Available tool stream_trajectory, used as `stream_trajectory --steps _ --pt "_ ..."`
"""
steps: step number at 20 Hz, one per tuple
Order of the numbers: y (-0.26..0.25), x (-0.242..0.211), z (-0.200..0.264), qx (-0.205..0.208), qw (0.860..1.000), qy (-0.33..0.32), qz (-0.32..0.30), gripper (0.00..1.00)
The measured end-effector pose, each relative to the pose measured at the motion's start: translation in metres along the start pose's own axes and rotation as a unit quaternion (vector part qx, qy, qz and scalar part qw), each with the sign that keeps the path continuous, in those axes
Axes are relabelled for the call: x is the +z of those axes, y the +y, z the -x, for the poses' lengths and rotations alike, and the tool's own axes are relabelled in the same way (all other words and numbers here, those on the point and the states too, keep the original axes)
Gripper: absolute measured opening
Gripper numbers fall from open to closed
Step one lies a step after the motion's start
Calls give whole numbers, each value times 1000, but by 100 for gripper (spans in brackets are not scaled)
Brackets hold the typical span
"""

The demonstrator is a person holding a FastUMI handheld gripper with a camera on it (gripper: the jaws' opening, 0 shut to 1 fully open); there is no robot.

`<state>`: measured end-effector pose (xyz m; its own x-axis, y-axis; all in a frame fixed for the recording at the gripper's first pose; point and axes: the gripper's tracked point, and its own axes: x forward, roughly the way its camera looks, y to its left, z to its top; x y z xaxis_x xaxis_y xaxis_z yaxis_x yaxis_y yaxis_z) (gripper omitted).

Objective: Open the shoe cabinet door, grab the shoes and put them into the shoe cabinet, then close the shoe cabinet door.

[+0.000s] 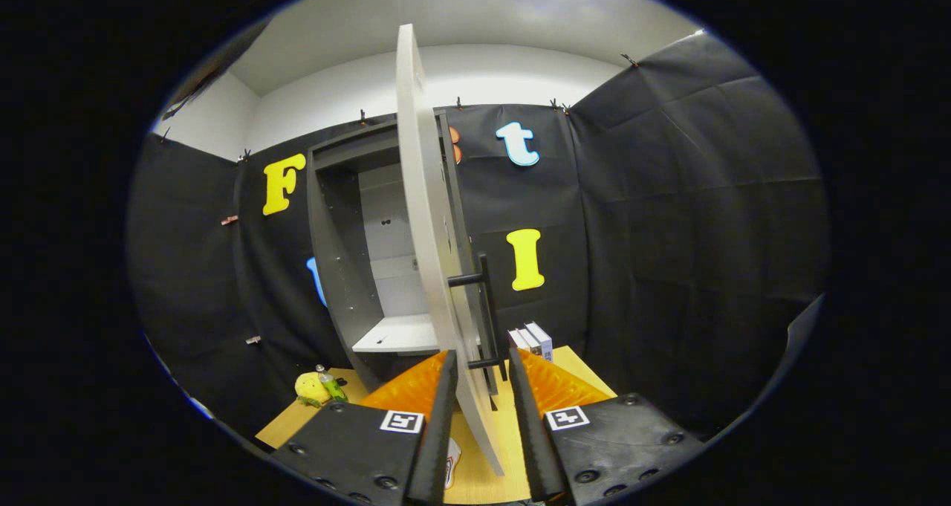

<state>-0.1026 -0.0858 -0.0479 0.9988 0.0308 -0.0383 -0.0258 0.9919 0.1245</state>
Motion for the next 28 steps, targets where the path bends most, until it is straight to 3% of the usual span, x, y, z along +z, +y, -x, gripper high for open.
stream_trajectory --steps 5,7,8,11,12,15,19,25,28 --pt "63 -41 16 74 995 56 41 81" --pt "84 -64 16 99 990 86 52 83" --pt "95 -76 15 110 987 98 57 88" --pt "124 -128 1 126 979 154 53 90" --pt "131 -148 -4 127 975 180 40 95" --pt "147 -210 -16 126 958 257 -1 96" --pt "150 -294 -32 115 941 319 16 99" --pt "133 -395 -62 62 928 366 18 99" --pt "121 -438 -81 31 925 378 -6 92"
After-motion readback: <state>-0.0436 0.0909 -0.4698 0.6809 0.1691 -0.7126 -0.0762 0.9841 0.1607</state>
